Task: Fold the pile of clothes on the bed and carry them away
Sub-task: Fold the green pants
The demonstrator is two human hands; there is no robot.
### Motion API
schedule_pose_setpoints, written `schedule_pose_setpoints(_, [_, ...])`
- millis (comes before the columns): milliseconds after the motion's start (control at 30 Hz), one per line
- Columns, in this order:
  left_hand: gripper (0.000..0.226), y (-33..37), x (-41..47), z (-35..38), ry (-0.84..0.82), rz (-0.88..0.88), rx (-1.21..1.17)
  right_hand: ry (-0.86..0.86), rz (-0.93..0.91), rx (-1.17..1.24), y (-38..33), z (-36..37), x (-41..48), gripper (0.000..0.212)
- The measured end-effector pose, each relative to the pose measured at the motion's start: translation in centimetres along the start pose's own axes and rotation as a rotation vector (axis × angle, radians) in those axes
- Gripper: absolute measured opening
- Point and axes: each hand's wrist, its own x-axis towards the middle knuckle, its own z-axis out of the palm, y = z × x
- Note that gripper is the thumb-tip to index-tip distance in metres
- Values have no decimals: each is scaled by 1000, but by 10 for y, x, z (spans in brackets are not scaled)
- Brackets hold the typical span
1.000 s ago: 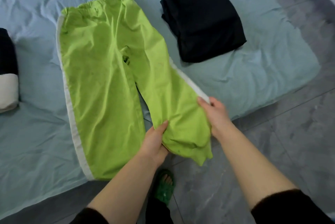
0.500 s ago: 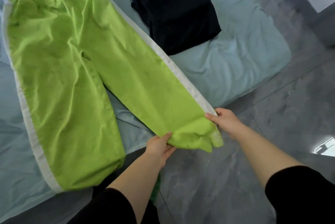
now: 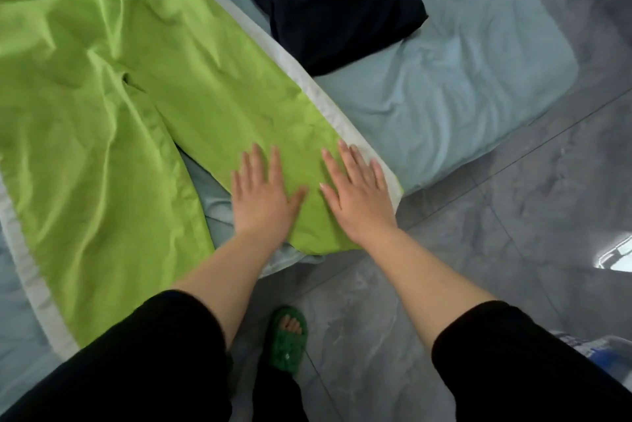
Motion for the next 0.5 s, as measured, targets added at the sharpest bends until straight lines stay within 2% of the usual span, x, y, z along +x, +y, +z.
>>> schedule_pose_setpoints(67, [95, 12, -19, 36, -148, 147, 144, -136, 72, -125, 20, 22, -21, 68])
schedule_pose_setpoints(167, [107, 16, -39, 50, -271, 303, 232, -223, 141, -196, 39, 28, -42, 73])
schedule_pose_setpoints(300, [85, -5, -39, 10, -372, 455, 95, -259, 244, -189, 11, 12, -37, 73])
schedule_pose_setpoints(400, [74, -43, -45, -26, -291, 407, -107, -193, 167, -114, -45, 0, -29, 66])
schedule_pose_setpoints(500, [69, -99, -45, -59, -155, 276, -166, -209, 15, -42, -118, -2, -11, 63])
